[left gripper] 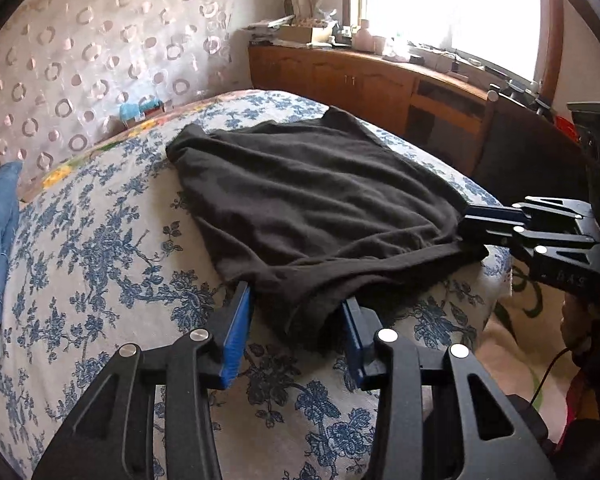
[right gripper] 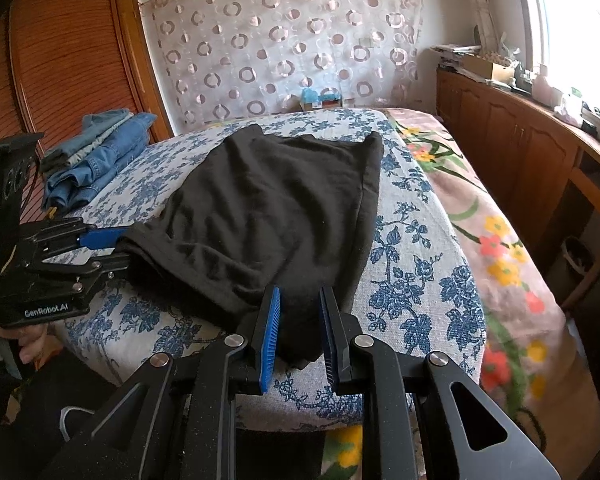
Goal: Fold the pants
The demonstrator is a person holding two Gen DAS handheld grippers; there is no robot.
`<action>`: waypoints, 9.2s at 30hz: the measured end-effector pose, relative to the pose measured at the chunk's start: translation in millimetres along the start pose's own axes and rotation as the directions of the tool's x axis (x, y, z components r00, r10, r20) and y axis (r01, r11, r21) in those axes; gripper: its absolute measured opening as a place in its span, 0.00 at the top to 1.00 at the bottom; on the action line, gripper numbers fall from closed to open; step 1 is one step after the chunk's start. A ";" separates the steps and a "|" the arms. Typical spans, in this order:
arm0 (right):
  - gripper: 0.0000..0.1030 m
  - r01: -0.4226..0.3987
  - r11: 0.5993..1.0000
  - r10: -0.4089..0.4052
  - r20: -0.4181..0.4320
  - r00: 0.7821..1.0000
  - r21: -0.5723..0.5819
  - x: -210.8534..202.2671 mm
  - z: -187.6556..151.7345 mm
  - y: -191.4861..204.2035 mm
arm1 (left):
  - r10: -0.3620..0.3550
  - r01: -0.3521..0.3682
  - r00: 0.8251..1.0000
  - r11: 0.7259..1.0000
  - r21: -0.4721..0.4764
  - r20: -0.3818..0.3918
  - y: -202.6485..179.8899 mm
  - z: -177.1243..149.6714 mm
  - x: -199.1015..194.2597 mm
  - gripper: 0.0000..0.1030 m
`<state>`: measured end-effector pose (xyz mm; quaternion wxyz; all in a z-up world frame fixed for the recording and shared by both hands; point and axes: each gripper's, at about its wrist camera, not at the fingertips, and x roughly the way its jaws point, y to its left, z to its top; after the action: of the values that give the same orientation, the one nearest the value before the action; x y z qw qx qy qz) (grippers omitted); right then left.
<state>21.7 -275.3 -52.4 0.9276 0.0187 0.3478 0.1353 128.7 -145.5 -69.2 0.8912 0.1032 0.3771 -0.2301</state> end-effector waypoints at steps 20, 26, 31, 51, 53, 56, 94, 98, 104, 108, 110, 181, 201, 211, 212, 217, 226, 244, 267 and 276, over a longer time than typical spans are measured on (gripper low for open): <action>0.63 0.042 0.997 -0.041 -0.021 0.999 0.066 8.0 -4.9 -3.6 | -0.007 0.007 1.000 0.998 -0.069 0.005 12.2 -15.1 2.6 0.77; 0.63 0.051 0.998 -0.051 -0.022 0.998 0.040 9.6 -2.5 -0.9 | -0.007 0.008 1.000 0.997 -0.075 0.012 11.8 -16.3 2.1 0.77; 0.66 0.029 0.999 -0.029 -0.029 0.999 0.025 10.0 -1.9 -3.3 | -0.005 0.006 1.000 0.997 -0.079 0.013 11.6 -16.3 1.4 0.77; 0.95 -0.180 0.983 0.182 0.146 0.972 -0.025 -47.8 46.1 7.0 | 0.024 -0.014 0.978 0.999 -0.051 0.208 16.7 33.6 -104.7 0.92; 0.95 -0.186 0.981 0.193 0.175 0.965 -0.057 -61.8 55.7 13.1 | 0.030 -0.020 0.972 0.999 -0.045 0.234 18.9 40.3 -120.8 0.92; 0.95 -0.202 0.975 0.219 0.217 0.951 -0.095 -83.0 70.2 20.9 | 0.041 -0.032 0.961 0.999 -0.038 0.274 23.1 51.1 -146.9 0.92; 0.95 -0.119 0.967 0.165 0.196 0.967 -0.227 -37.4 147.8 98.0 | 0.208 -0.182 0.941 0.976 -0.122 0.268 117.7 74.5 -130.0 0.92; 0.95 -0.138 0.965 0.177 0.163 0.971 -0.224 -36.9 147.2 98.5 | 0.214 -0.191 0.941 0.975 -0.110 0.264 112.2 72.9 -133.8 0.92; 0.95 -0.153 0.958 0.192 0.151 0.970 -0.241 -56.5 154.1 88.3 | 0.216 -0.192 0.943 0.975 -0.114 0.255 109.5 72.3 -134.1 0.92; 0.95 -0.162 0.954 0.200 0.134 0.971 -0.251 -43.7 146.6 83.5 | 0.203 -0.176 0.948 0.976 -0.127 0.246 107.8 57.1 -138.3 0.92; 0.95 -0.174 0.952 0.210 0.123 0.970 -0.253 -46.2 139.9 84.0 | 0.193 -0.165 0.950 0.978 -0.130 0.244 104.7 49.0 -140.6 0.92; 0.95 -0.237 0.962 0.244 0.037 0.969 -0.134 -53.1 69.7 52.7 | 0.090 -0.060 0.981 0.983 -0.172 0.173 60.7 -40.8 -139.6 0.92; 0.95 -0.194 0.973 0.200 0.037 0.979 -0.126 16.4 117.3 60.5 | 0.144 -0.114 0.978 0.974 -0.196 0.150 100.9 0.8 -100.3 0.92; 0.92 -0.175 0.975 0.183 0.045 0.982 -0.133 21.6 120.0 61.3 | 0.119 -0.086 0.979 0.977 -0.194 0.166 98.7 -3.0 -108.5 0.64; 0.90 -0.176 0.975 0.184 0.052 0.982 -0.133 20.9 122.0 61.5 | 0.116 -0.080 0.977 0.978 -0.194 0.179 98.6 -2.6 -112.0 0.59; 0.70 -0.156 0.978 0.168 0.081 0.983 -0.136 14.3 121.5 59.3 | 0.114 -0.069 0.969 0.977 -0.202 0.219 99.5 -2.7 -125.7 0.55; 0.58 -0.151 0.980 0.166 0.108 0.980 -0.132 -10.7 98.4 39.3 | 0.129 -0.090 0.980 0.967 -0.240 0.151 112.6 -44.0 -113.7 0.55; 0.58 -0.175 0.981 0.166 -0.098 0.981 -0.086 50.0 78.6 27.6 | 0.125 -0.122 0.992 0.957 -0.263 -0.005 125.4 -67.5 -56.2 0.61; 0.94 -0.205 0.974 0.198 -0.079 0.977 -0.097 30.2 58.2 22.4 | 0.097 -0.075 0.993 0.960 -0.269 0.071 110.3 -76.3 -94.1 0.92; 0.94 -0.239 0.967 0.235 -0.054 0.971 -0.086 3.5 50.7 16.4 | 0.099 -0.084 0.993 0.970 -0.229 0.057 97.8 -82.5 -98.1 0.92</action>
<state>53.3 -255.5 -14.2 0.8969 0.0147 0.3564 0.2614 65.0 1.9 -54.8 0.9190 0.0104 0.3654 -0.1478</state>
